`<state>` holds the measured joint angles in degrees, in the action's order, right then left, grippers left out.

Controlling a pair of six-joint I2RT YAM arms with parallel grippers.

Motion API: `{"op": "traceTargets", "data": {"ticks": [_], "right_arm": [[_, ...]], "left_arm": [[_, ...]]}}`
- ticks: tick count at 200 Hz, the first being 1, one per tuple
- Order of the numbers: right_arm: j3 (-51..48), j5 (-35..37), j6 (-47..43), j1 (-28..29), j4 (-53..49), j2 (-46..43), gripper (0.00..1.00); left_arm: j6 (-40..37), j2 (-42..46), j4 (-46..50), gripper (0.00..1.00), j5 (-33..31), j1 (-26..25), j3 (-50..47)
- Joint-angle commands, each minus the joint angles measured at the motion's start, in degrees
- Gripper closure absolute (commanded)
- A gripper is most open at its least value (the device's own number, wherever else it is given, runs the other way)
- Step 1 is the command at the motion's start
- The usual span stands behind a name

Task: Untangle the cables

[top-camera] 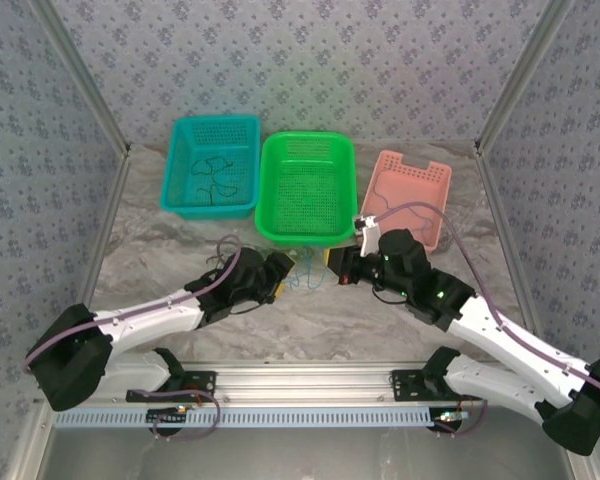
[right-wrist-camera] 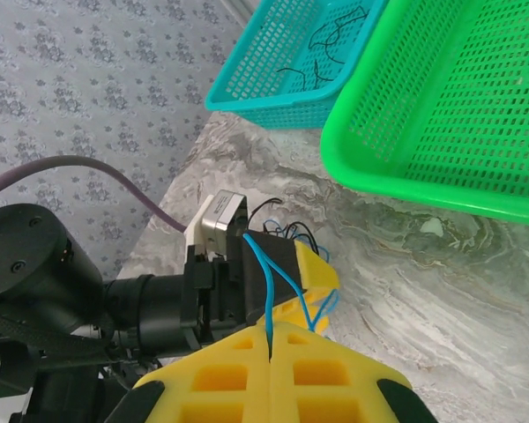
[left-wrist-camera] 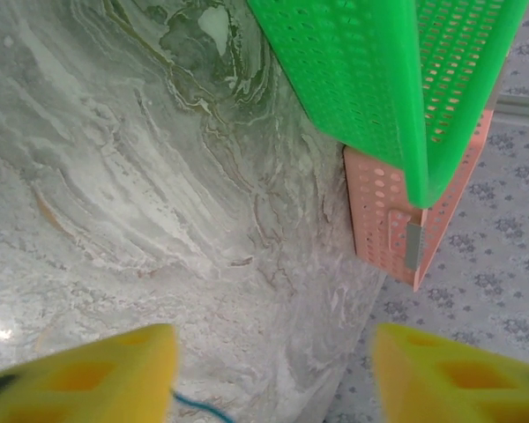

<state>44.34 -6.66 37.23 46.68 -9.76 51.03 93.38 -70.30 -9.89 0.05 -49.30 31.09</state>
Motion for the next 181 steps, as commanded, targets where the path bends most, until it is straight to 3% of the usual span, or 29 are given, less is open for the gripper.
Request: {"op": "traceTargets", "data": {"ticks": [1, 10, 35, 80, 118, 159, 181], "right_arm": [[-0.4, 1.1, 0.8, 1.0, 2.2, 0.1, 1.0], [-0.4, 1.2, 0.7, 1.2, 2.0, 0.1, 1.0], [-0.7, 1.7, 0.4, 1.4, 1.1, 0.0, 1.0], [-1.9, 1.7, 1.0, 1.4, 0.5, 0.0, 1.0], [-2.6, 0.3, 2.5, 3.4, -0.2, 2.8, 1.0], [-6.3, 4.4, 8.5, 8.4, 1.8, 7.5, 1.0], [-7.9, 8.4, 11.3, 9.5, 1.3, 10.1, 0.79]], "left_arm": [[0.9, -0.1, -1.8, 0.63, -2.2, -0.4, 1.0], [0.2, 0.5, -0.2, 0.76, -3.3, -0.4, 1.1], [-1.9, 3.6, 6.3, 1.0, -6.2, -0.3, 2.1], [-6.2, 11.3, 15.7, 1.0, -10.9, 1.2, 3.0], [-17.8, 14.3, 19.9, 1.0, -15.1, 2.8, 6.7], [-27.7, 15.1, 11.8, 1.0, -13.4, 5.3, 6.3], [-30.3, 14.2, 12.5, 1.0, -11.8, 5.4, 8.8]]}}
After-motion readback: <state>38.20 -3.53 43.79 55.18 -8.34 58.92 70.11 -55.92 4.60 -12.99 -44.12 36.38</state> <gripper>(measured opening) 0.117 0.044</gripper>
